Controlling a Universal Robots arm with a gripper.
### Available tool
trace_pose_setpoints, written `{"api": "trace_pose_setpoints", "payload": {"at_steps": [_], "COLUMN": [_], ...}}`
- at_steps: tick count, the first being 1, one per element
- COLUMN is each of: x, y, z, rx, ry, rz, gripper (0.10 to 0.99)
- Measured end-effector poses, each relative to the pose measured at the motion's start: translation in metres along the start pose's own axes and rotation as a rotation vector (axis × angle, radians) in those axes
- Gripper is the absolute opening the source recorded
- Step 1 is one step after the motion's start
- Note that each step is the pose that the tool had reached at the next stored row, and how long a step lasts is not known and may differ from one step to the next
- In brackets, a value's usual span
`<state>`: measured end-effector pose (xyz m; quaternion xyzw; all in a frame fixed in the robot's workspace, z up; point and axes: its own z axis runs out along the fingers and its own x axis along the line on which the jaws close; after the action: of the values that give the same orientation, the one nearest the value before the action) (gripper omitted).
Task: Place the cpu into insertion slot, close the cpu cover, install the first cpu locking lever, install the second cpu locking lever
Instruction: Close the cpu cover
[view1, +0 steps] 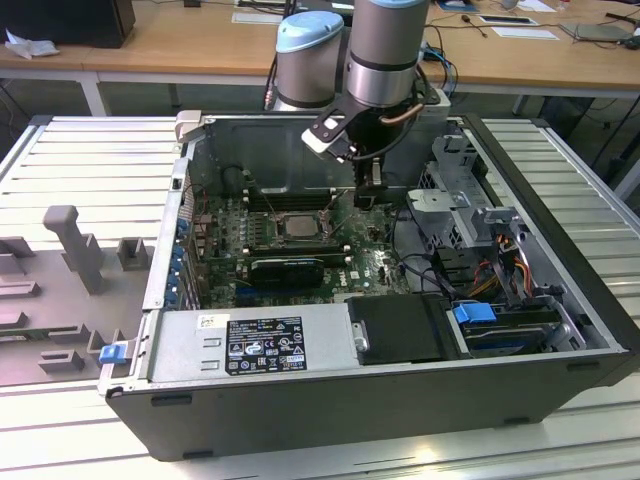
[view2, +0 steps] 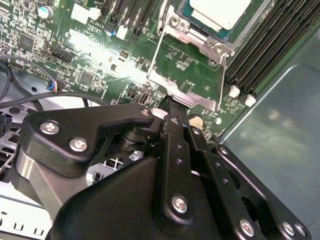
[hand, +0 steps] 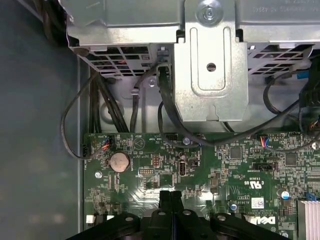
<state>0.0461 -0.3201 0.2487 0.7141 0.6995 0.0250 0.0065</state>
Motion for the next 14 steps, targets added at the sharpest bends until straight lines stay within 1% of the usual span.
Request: {"api": "trace_pose_setpoints", "payload": {"at_steps": [4,8,10,14], "x": [-0.0002,-0.0003,-0.0004,-0.0005], "y": [-0.0093,-0.014,-0.0195,-0.0224], "z": [-0.0004,-0.0006,-0.0009,-0.001], "rx": [0.0,0.0,0.0,0.0], "ry": [0.0,0.0,0.0,0.0], "rz": [0.0,0.0,0.0,0.0], "gripper": [0.106,0.106,0.106,0.106]}}
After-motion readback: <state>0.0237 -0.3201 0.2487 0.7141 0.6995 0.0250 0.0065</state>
